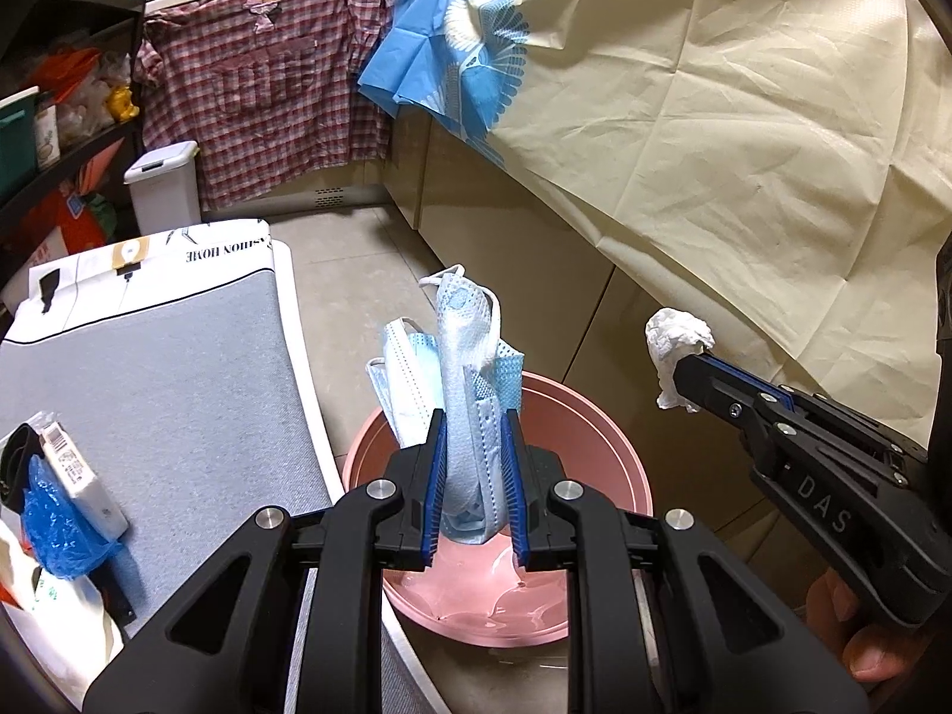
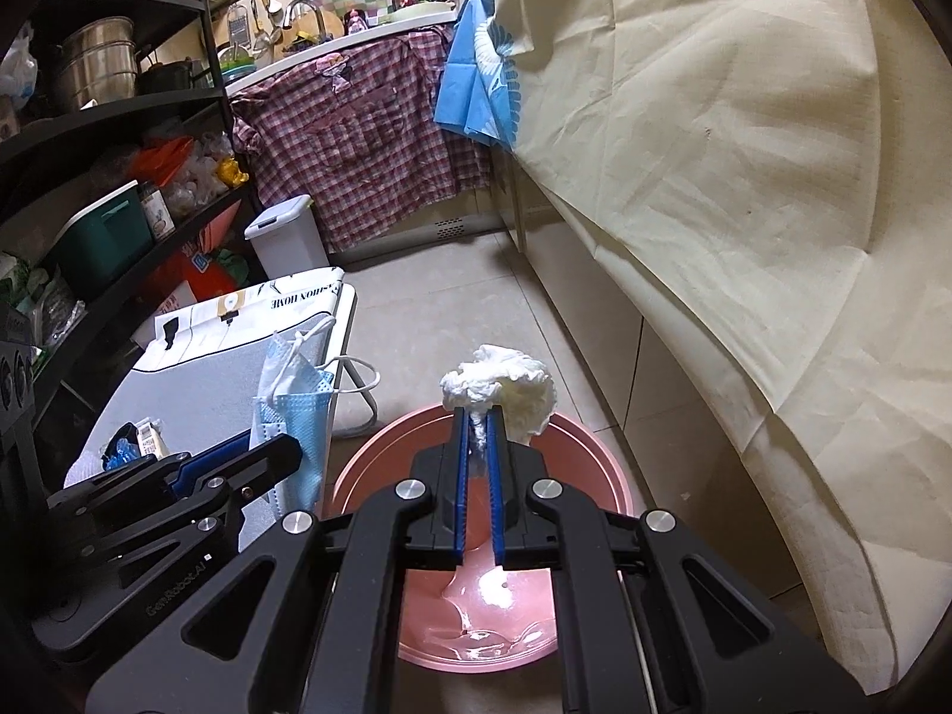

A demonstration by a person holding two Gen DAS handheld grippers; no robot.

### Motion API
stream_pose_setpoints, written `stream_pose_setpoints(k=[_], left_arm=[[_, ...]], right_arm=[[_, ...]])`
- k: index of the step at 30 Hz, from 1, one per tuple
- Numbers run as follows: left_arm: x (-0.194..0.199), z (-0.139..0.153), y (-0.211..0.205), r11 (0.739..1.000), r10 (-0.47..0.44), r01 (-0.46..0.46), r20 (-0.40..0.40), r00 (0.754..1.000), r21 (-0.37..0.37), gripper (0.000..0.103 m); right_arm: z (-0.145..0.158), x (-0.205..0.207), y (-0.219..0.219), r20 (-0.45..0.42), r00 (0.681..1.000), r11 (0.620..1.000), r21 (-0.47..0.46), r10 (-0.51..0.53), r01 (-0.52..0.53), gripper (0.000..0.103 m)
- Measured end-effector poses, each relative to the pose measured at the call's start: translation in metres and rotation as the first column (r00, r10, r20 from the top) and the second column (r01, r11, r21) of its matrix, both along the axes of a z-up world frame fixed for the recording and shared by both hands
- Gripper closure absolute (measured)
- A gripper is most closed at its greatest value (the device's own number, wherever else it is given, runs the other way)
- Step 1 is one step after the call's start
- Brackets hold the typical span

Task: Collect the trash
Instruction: 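Open both tools to drop the masks and tissue into the pink bin, then grasp the orange plastic bag with the left tool while the right tool grasps the blue bag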

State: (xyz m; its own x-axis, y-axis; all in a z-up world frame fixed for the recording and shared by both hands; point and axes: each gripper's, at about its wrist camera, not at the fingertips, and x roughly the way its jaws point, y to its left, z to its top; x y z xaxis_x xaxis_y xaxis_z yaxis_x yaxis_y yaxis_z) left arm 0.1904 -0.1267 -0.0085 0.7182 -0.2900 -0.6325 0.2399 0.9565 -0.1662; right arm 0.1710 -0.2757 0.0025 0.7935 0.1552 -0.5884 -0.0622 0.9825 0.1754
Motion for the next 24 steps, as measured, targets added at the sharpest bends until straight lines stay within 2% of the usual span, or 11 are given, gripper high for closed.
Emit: stream_pose_setpoints(k=[5,6,7,8,9,10,24], left_arm=[[0.002,-0.002,-0.001,1.000,-0.003,0.003,-0.004,1.000,0.005,0.084],[0.003,-0.002,-0.002,1.000,0.002,-0.002,-0.006,1.000,0.013,0.080],[0.004,-0.004,-0.002,1.000,0.004,-0.003,-0.011,1.000,0.018,0.068],[0.005,-0.005,-0.001,1.000,0.009,-0.009,-0.016,1.000,0.019,0.062],[0.006,-0.006,0.000,1.000,0.014,-0.013,-0.017,1.000,0.017,0.059],[0.006,-0.006,0.001,1.000,0.020,-0.019,-0.019,1.000,0.014,0.059],[-0.005,0.002,0.022,0.999,0.050,-0.050,-0.002,0.999,0.010,0.059]], right_arm=[[-0.001,0.001,0.000,-0.004,1.000,1.000,-0.004,-0.005,0.005,0.093],[-0.002,0.001,0.000,-0.010,1.000,1.000,-0.007,-0.009,0.008,0.091],[-0.004,0.003,0.000,-0.022,1.000,1.000,-0.011,-0.014,0.014,0.081],[-0.005,0.004,0.000,-0.029,0.999,1.000,-0.014,-0.019,0.019,0.074],[-0.005,0.004,0.000,-0.030,0.999,0.999,-0.017,-0.029,0.028,0.063],[-0.005,0.004,-0.001,-0.027,0.999,0.999,-0.016,-0.032,0.032,0.060],[-0.007,0.005,-0.001,-0.035,0.999,0.999,-0.030,-0.041,0.040,0.055]])
